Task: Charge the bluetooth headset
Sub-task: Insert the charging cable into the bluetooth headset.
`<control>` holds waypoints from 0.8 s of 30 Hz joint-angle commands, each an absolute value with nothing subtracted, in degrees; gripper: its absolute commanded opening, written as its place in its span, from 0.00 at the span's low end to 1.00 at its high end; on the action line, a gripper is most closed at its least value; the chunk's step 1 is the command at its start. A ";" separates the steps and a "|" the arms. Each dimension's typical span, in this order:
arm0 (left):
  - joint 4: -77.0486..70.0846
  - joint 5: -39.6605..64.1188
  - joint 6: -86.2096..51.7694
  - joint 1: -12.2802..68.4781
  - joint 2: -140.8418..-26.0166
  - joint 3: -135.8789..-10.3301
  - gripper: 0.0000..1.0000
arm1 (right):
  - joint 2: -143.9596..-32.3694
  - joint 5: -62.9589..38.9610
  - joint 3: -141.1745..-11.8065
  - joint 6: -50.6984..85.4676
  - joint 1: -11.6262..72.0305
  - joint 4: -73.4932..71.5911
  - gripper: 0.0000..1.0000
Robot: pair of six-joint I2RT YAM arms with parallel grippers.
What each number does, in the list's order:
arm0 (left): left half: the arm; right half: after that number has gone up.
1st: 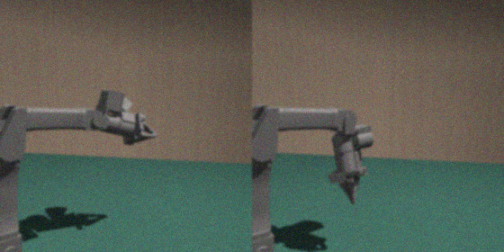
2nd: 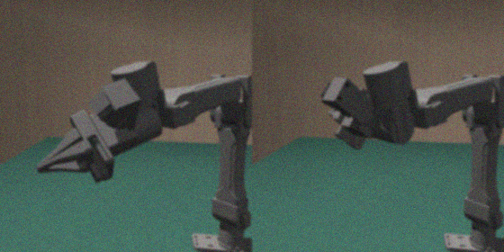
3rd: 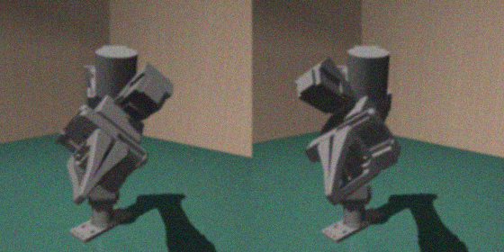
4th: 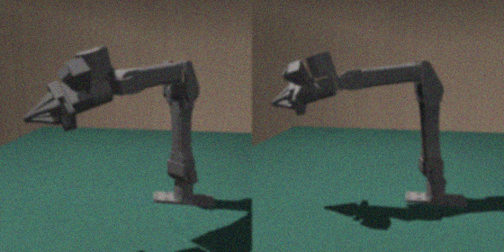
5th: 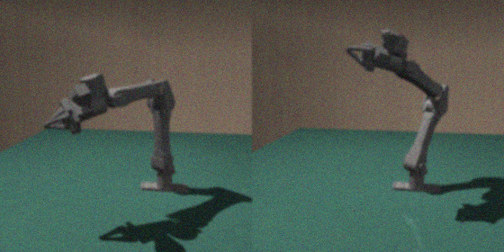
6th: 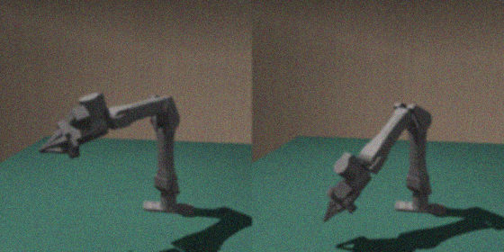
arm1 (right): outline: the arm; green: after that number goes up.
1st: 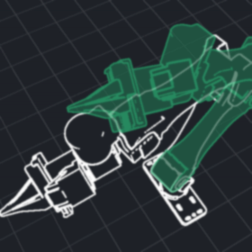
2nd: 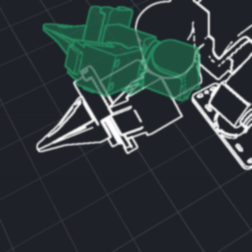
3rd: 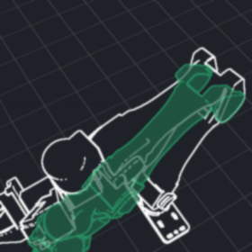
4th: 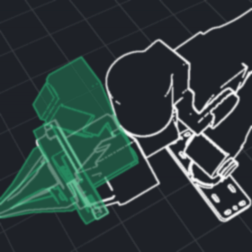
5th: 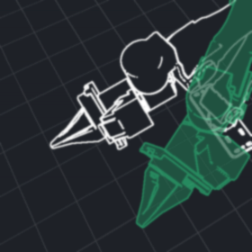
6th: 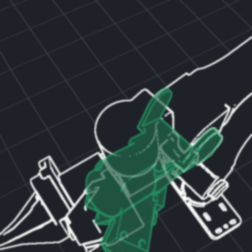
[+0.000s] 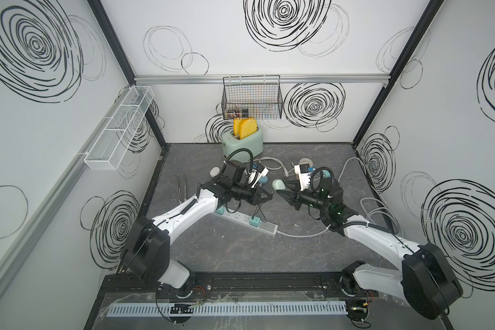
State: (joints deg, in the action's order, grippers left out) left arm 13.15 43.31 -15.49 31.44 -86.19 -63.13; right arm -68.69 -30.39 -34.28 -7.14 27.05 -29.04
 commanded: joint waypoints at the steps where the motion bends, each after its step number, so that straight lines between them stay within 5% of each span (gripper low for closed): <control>1: 13.14 43.79 -14.94 31.38 -87.01 -64.95 0.00 | -67.48 -31.35 -33.90 -8.69 27.59 -31.49 0.21; 24: 11.57 44.22 -15.34 32.16 -85.79 -64.69 0.00 | -65.68 -31.16 -33.27 -10.94 29.39 -27.98 0.20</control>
